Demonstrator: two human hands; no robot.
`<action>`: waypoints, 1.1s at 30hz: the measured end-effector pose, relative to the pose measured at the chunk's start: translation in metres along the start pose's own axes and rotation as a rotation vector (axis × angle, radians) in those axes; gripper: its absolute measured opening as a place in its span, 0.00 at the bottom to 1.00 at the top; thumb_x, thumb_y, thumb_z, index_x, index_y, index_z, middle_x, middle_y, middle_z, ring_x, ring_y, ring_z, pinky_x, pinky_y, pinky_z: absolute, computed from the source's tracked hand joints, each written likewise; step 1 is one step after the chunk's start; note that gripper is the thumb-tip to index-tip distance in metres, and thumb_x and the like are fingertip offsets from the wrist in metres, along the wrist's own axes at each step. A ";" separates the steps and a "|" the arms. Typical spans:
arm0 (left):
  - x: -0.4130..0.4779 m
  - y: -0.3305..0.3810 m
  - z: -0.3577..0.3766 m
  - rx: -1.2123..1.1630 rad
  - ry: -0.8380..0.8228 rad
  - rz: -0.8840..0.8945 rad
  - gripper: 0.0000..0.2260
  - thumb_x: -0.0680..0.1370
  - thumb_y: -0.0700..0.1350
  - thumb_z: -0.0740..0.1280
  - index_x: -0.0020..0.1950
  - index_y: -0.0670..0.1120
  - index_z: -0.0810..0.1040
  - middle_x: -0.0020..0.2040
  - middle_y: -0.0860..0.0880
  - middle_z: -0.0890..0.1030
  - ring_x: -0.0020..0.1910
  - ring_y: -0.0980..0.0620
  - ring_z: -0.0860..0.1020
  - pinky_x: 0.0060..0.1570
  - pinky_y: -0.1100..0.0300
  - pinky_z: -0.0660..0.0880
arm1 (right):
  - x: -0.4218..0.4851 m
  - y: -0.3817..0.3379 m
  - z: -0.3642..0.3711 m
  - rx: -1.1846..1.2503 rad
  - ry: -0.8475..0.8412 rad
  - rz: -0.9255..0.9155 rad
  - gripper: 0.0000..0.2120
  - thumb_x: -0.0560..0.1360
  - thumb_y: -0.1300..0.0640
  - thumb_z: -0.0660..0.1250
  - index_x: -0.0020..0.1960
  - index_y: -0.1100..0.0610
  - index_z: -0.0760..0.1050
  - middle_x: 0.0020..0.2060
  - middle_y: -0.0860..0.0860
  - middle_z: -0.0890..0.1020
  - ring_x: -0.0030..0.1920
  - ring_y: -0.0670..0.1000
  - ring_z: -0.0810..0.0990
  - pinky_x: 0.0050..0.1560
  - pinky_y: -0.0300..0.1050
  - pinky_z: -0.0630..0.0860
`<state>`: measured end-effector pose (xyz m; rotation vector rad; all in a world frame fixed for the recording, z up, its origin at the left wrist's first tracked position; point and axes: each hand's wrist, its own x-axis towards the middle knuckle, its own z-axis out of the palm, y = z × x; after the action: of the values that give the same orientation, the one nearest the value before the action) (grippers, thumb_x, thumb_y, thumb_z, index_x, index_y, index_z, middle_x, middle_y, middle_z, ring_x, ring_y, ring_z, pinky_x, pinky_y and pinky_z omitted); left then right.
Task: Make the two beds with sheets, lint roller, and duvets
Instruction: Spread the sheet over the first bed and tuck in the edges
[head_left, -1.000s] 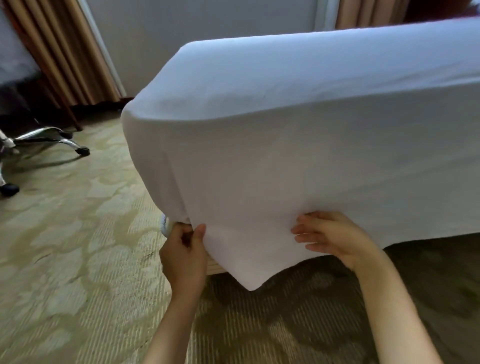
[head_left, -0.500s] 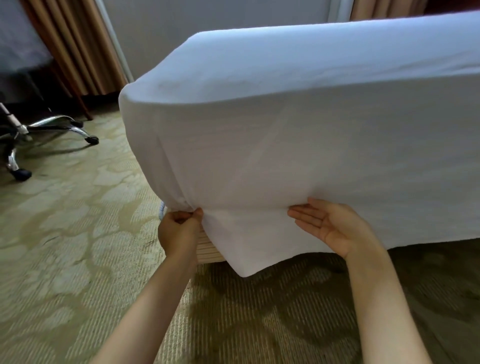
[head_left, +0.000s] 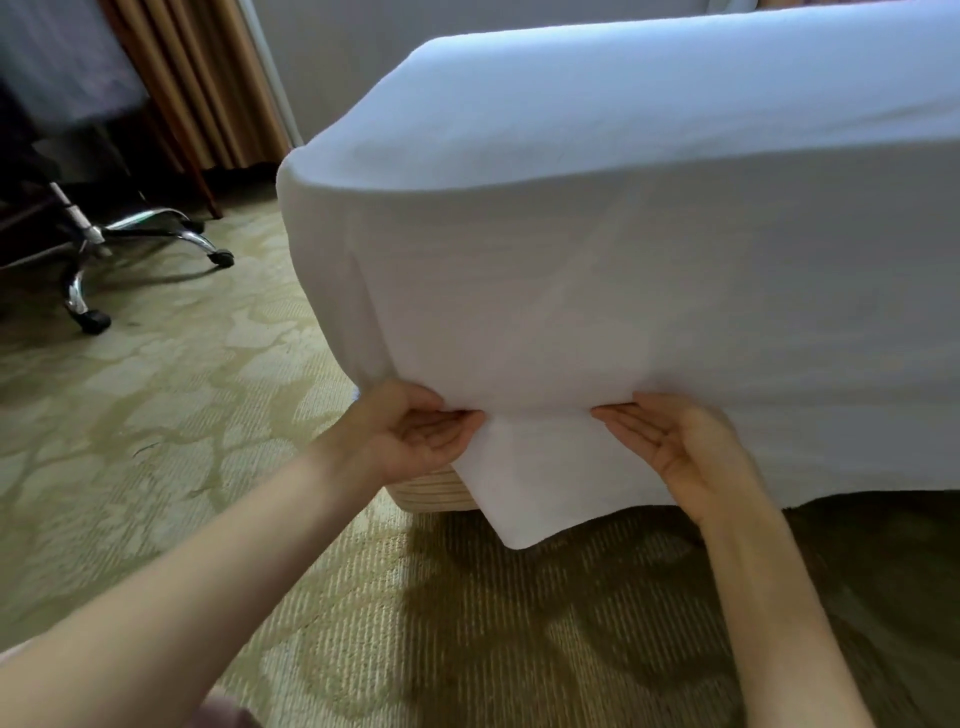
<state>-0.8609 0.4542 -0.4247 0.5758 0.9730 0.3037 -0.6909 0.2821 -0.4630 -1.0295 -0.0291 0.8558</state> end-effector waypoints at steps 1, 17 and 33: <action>0.000 -0.004 -0.002 -0.005 -0.030 0.015 0.10 0.76 0.30 0.59 0.57 0.30 0.73 0.55 0.34 0.78 0.57 0.39 0.78 0.61 0.49 0.73 | 0.001 0.000 0.000 -0.032 0.004 -0.002 0.03 0.74 0.70 0.63 0.47 0.67 0.75 0.51 0.69 0.79 0.48 0.62 0.83 0.50 0.50 0.80; 0.032 0.000 -0.020 -0.169 -0.485 0.118 0.23 0.66 0.30 0.69 0.60 0.36 0.73 0.60 0.32 0.76 0.59 0.34 0.77 0.56 0.40 0.74 | 0.023 -0.009 0.021 0.238 -0.049 0.041 0.40 0.33 0.75 0.78 0.45 0.64 0.77 0.50 0.63 0.81 0.56 0.64 0.78 0.50 0.67 0.76; 0.053 -0.013 0.002 -0.462 -0.516 0.311 0.33 0.52 0.28 0.76 0.54 0.48 0.77 0.50 0.48 0.82 0.56 0.45 0.79 0.62 0.49 0.72 | 0.038 0.014 0.049 0.640 -0.118 -0.036 0.36 0.52 0.73 0.62 0.60 0.61 0.77 0.62 0.57 0.77 0.63 0.61 0.75 0.67 0.62 0.66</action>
<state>-0.8306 0.4693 -0.4676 0.3489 0.2929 0.6035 -0.6931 0.3457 -0.4602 -0.3777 0.1199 0.8155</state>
